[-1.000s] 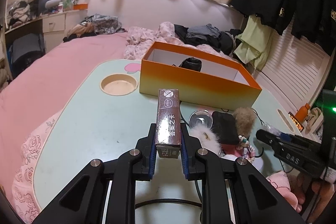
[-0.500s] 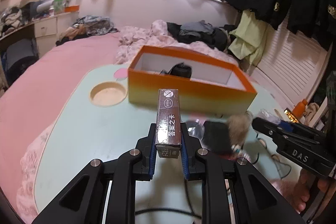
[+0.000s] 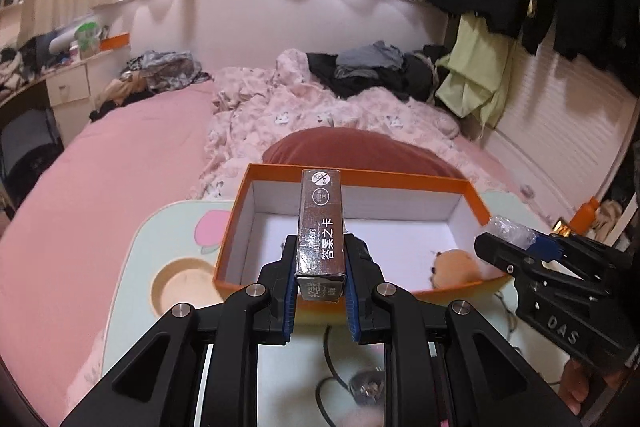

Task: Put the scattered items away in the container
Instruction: 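Carry brown carton into box with left tool while right tool carries clear plastic bag in, then open both tools over the box and withdraw them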

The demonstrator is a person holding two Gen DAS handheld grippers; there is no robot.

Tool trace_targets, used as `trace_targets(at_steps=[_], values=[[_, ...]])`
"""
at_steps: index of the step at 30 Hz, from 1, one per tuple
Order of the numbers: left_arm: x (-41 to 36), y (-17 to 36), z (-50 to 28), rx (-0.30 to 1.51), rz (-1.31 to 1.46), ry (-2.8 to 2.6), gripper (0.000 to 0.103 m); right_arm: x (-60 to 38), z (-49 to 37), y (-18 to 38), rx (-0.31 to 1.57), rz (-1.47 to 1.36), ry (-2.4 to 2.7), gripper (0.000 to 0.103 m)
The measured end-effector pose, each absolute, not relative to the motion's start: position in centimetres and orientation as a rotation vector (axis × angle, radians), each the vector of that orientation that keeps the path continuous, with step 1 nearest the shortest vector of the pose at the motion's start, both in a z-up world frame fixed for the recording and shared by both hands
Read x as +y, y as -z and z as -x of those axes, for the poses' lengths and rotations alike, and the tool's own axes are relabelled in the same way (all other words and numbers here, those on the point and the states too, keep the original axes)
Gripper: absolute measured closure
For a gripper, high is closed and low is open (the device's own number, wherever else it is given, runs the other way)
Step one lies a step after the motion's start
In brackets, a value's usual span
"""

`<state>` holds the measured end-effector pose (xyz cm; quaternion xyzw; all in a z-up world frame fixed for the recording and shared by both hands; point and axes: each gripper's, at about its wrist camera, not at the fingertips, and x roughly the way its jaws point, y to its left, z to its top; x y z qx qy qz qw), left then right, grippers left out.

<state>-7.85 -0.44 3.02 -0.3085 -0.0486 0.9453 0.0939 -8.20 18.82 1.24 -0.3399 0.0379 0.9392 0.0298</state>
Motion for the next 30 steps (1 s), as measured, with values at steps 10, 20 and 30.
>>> trace_targets(at_steps=[10, 20, 30], values=[[1.1, -0.4, 12.4, -0.146, 1.066, -2.726, 0.066, 19.1, 12.4, 0.1, 0.067, 1.091, -2.847, 0.067], [0.9, -2.5, 13.3, -0.243, 1.021, -2.686, 0.048, 21.7, 12.7, -1.3, 0.227, 1.040, -2.897, 0.037], [-1.8, -4.7, 6.1, -0.201, 0.921, -2.752, 0.038, 21.9, 5.5, -4.0, 0.306, 0.945, -2.948, 0.037]])
